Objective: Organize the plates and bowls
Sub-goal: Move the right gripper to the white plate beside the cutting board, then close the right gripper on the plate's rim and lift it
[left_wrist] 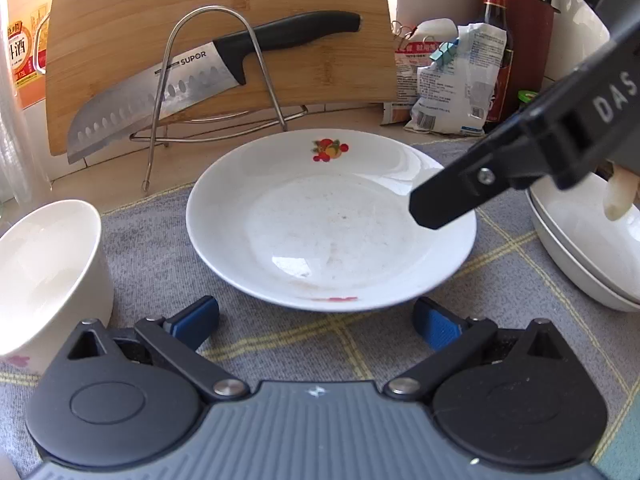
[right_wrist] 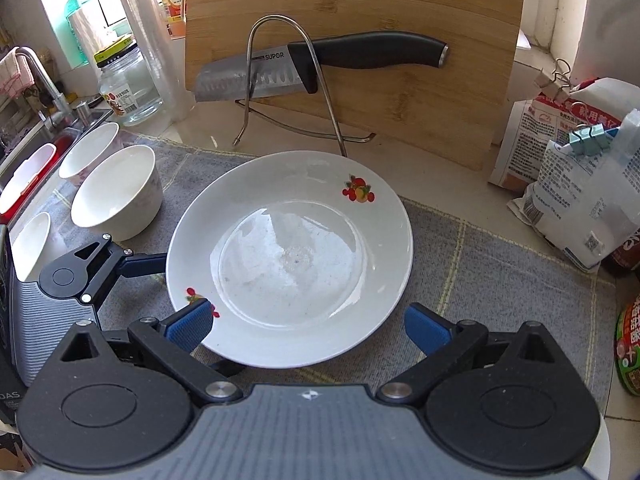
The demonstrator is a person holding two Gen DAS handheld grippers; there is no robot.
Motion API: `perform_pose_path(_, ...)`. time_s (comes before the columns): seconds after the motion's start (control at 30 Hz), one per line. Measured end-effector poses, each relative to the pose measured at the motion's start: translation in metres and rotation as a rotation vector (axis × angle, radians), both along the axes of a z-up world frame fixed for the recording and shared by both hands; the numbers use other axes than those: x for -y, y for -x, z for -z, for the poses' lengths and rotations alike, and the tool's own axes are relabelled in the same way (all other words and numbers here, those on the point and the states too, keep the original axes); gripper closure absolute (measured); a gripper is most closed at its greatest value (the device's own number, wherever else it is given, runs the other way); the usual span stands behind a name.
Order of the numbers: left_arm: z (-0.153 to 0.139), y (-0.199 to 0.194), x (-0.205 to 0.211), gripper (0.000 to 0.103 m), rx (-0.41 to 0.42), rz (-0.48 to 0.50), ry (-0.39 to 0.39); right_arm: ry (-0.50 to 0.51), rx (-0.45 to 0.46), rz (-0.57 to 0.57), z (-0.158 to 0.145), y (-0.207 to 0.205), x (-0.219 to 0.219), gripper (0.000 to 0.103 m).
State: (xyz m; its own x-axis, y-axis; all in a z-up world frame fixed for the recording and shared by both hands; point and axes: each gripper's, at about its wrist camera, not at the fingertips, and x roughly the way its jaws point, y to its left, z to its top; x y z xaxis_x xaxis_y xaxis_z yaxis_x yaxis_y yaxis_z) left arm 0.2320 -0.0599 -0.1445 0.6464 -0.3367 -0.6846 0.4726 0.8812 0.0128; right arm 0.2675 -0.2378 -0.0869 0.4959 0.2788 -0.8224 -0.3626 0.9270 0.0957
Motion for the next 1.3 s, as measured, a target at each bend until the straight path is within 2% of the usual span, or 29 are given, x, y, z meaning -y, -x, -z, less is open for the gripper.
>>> perform_pose_path(0.53,0.000,-0.010,-0.001,0.000,0.004,0.081,0.003,-0.016,-0.073,-0.061,0.013,-0.054,0.006,0.000)
perform_pose_path(1.03,0.000,-0.008,-0.003,0.001,0.010,0.118,0.007,-0.062,-0.119,-0.102,0.022,-0.080,0.006,0.000)
perform_pose_path(1.3,0.000,-0.006,-0.003,0.001,0.014,0.125,0.011,-0.075,-0.107,-0.120,0.024,-0.095,0.001,0.006)
